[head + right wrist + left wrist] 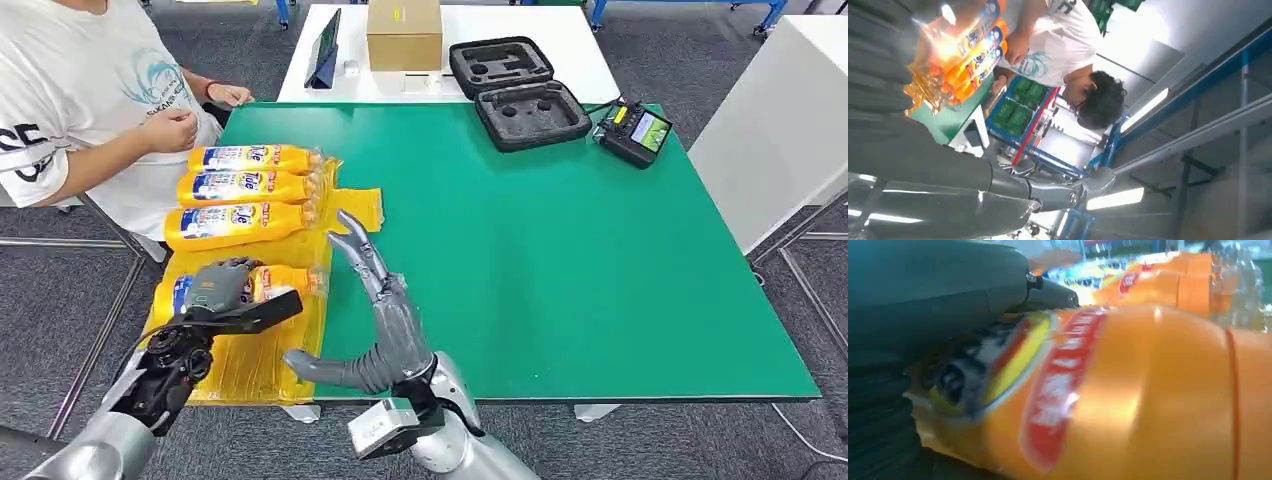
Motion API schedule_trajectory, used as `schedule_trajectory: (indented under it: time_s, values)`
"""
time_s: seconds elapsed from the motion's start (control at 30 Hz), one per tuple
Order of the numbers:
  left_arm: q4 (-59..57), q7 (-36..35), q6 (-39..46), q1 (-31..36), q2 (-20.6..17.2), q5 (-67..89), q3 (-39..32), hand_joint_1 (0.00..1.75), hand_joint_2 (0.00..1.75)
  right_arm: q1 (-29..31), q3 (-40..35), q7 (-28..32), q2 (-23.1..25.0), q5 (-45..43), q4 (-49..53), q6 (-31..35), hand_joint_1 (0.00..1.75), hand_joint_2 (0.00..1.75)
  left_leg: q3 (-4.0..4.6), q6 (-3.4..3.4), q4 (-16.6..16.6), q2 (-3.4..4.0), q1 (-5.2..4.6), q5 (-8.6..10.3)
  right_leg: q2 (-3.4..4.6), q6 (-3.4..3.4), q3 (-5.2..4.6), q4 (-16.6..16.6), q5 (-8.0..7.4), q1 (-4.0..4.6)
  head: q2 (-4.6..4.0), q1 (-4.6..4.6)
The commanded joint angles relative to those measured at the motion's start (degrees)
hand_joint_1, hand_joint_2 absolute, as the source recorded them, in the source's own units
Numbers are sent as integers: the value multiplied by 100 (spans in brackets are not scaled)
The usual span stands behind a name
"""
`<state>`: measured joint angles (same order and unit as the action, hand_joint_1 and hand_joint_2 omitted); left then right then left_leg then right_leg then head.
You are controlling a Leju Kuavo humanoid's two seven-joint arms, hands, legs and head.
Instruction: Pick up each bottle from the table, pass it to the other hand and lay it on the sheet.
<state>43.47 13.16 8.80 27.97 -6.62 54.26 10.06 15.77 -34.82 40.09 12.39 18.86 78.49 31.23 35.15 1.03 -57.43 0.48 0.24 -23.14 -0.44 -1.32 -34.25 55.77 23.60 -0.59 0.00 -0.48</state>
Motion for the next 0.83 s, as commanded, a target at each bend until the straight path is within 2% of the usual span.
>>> schedule_trajectory:
  time_s: [0.03,0.3,0.47,0.6,0.67,0.7,0.73,0.77,0.83]
  values:
    - [-884,584,-1932,70,289,-1617,-647,0,0,282,119,-9,-4,-105,-740,-54,0,175,-25,-3,11,1,-1,-2,6,2,23,-11,1,-1,0,-2]
    - [-875,597,-1940,56,267,-1643,-611,0,0,281,104,-9,-11,-113,-740,-39,0,175,-56,0,13,-31,-5,-2,-27,-10,60,-9,12,-9,0,0]
    - [-818,764,-3079,-130,252,-3019,-866,0,0,319,71,-9,18,-87,-903,-67,0,175,-66,0,16,-29,-7,-2,-24,-10,71,-11,12,-10,0,-2]
    - [-867,647,-3650,-174,372,-4238,-1282,0,0,367,109,-9,78,-4,-1029,-79,0,175,-82,-2,28,-34,-7,-1,-24,-10,89,-24,9,-9,0,-2]
    - [-774,658,-3594,-187,434,-4705,-1417,0,0,345,126,-9,92,34,-1032,-94,0,175,-81,-1,23,-35,-7,-2,-25,-13,89,-22,11,-9,0,-2]
    - [-634,804,-3271,-197,462,-5015,-1456,0,0,300,164,-9,112,41,-998,-125,0,175,-82,0,20,-40,-10,-4,-32,-15,91,-15,15,-12,0,0]
    - [-274,1376,-2009,-219,541,-4956,-1466,0,0,216,201,-9,124,71,-894,-129,0,175,-78,-1,21,-35,-8,-4,-25,-14,87,-18,12,-9,0,0]
    - [123,1926,-463,-243,720,-4825,-1769,0,0,180,202,-9,135,78,-841,-148,0,175,-71,1,12,-56,-7,-4,-47,-16,85,-9,19,-8,0,0]
    - [1228,2684,1564,-542,859,-4860,-1853,0,0,212,81,-76,150,157,-844,-296,0,175,-62,-2,11,-61,-2,-4,-50,-14,77,-13,19,-3,0,0]
